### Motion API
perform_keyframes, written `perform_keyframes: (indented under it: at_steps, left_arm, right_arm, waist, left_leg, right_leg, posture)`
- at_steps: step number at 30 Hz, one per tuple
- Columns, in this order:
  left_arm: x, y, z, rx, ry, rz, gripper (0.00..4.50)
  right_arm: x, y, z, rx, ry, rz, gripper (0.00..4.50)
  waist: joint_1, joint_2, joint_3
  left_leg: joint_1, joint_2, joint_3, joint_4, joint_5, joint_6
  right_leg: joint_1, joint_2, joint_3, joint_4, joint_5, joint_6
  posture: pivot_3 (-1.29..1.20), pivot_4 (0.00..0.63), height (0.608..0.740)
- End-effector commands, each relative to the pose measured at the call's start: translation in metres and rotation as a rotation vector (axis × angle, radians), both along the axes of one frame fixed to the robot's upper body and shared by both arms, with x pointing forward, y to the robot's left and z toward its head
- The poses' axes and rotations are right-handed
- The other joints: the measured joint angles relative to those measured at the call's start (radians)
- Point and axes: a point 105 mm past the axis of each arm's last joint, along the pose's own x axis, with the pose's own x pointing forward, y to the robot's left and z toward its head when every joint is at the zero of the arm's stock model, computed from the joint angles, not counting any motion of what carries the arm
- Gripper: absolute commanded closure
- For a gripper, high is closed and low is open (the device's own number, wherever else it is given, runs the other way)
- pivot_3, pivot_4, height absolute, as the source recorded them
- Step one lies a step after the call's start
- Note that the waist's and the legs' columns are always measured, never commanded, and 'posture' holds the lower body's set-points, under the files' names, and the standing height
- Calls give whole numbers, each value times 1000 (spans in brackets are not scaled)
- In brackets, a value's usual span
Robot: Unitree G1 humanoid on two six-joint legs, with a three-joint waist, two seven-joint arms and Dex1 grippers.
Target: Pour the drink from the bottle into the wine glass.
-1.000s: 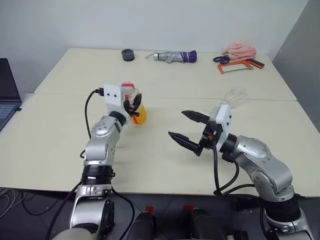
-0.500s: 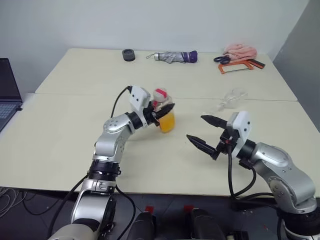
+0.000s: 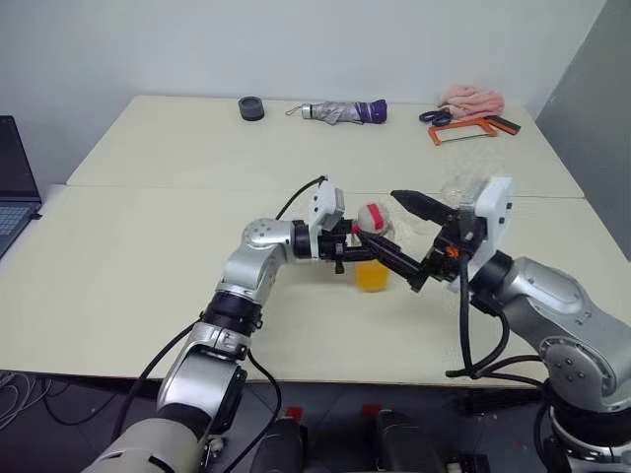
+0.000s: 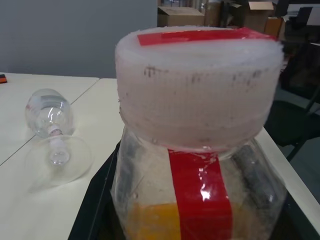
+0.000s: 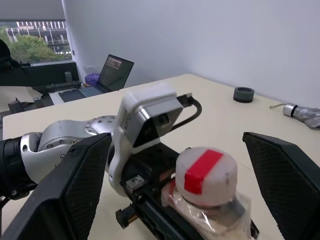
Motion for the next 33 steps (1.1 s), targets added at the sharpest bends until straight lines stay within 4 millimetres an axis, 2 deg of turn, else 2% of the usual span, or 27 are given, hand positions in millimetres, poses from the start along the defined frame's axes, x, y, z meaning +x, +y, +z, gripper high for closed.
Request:
perform_keyframes:
  at_steps: [1, 9, 15, 18, 23, 24, 27, 29, 31, 33]
  left_arm:
    - [-3, -8, 15, -14, -74, -48, 2712]
    - [-4, -7, 11, 3, -98, -50, 2712]
    - [-2, -5, 10, 8, -104, -34, 2712]
    - [-1, -4, 10, 8, -108, -29, 2712]
    - [0, -4, 11, 9, -112, -22, 2712]
    - [0, -4, 11, 9, -114, -21, 2712]
    - [-1, -3, 12, 25, -129, -32, 2712]
    - [-4, -3, 12, 42, -136, -66, 2714]
    - [-8, -2, 14, 62, -141, -109, 2715]
    - [-12, -1, 12, 90, -154, -142, 2715]
  right_arm:
    - [2, 4, 4, -14, -36, -12, 0]
    - [20, 4, -6, -63, -50, -85, 0]
    - [25, 3, -8, -47, -46, -104, 0]
    - [27, 2, -10, -54, -39, -107, 646]
    - [24, 4, -15, -68, -32, -78, 2473]
    - [22, 5, -16, -73, -29, -64, 2631]
    - [15, 13, -20, -107, -17, 53, 2617]
    - [7, 18, -30, -219, -25, 231, 2617]
    - [8, 11, -40, -372, -26, 372, 2617]
    - [19, -1, -41, -462, -22, 415, 2617]
  waist:
    - [0, 0, 0]
    - [-1, 0, 0]
    - [-1, 0, 0]
    - [-1, 0, 0]
    - [-1, 0, 0]
    - [-1, 0, 0]
    - [-1, 0, 0]
    - [-1, 0, 0]
    - [-2, 1, 0]
    - [-3, 1, 1]
  left_leg:
    - [0, 0, 0, 0, 0, 0]
    - [0, 0, 0, 0, 0, 0]
    - [0, 0, 0, 0, 0, 0]
    - [0, 0, 0, 0, 0, 0]
    - [0, 0, 0, 0, 0, 0]
    - [0, 0, 0, 0, 0, 0]
    - [0, 0, 0, 0, 0, 0]
    - [0, 0, 0, 0, 0, 0]
    - [0, -1, 1, 0, 0, 0]
    - [1, -1, 2, 0, 0, 0]
  right_leg:
    - [0, 0, 0, 0, 0, 0]
    - [0, 0, 0, 0, 0, 0]
    - [0, 0, 0, 0, 0, 0]
    - [0, 0, 0, 0, 0, 0]
    - [0, 0, 0, 0, 0, 0]
    - [0, 0, 0, 0, 0, 0]
    - [0, 0, 0, 0, 0, 0]
    - [0, 0, 0, 0, 0, 0]
    - [0, 0, 0, 0, 0, 0]
    - [0, 1, 0, 0, 0, 0]
  posture:
    - [0, 150, 740]
    - [0, 150, 740]
    - [0, 150, 740]
    - [0, 150, 740]
    - [0, 150, 740]
    - [0, 150, 740]
    - [0, 150, 740]
    - [0, 150, 740]
    - [0, 150, 740]
    - [0, 150, 740]
